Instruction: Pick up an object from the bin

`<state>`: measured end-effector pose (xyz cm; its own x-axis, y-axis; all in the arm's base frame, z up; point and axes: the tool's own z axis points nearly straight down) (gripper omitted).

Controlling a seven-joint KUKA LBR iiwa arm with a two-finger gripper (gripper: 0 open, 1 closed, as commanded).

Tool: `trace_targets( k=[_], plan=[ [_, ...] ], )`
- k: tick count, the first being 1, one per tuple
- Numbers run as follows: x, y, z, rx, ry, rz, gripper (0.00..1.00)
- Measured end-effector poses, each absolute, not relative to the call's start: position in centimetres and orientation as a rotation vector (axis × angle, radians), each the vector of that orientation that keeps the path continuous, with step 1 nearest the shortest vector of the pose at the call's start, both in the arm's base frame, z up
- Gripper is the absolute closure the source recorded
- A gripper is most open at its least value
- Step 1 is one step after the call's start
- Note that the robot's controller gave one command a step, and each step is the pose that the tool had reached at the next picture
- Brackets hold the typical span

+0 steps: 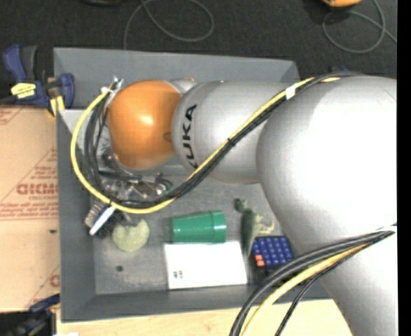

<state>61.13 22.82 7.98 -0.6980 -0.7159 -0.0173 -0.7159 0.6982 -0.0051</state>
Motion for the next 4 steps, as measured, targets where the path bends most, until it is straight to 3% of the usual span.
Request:
trace_targets(
  k=[2,4],
  plan=[
    [61.1,22.8,8.3,-1.213,2.882,0.004,1.00],
    [61.0,22.7,10.4,-1.215,2.892,0.003,1.00]
  ],
)
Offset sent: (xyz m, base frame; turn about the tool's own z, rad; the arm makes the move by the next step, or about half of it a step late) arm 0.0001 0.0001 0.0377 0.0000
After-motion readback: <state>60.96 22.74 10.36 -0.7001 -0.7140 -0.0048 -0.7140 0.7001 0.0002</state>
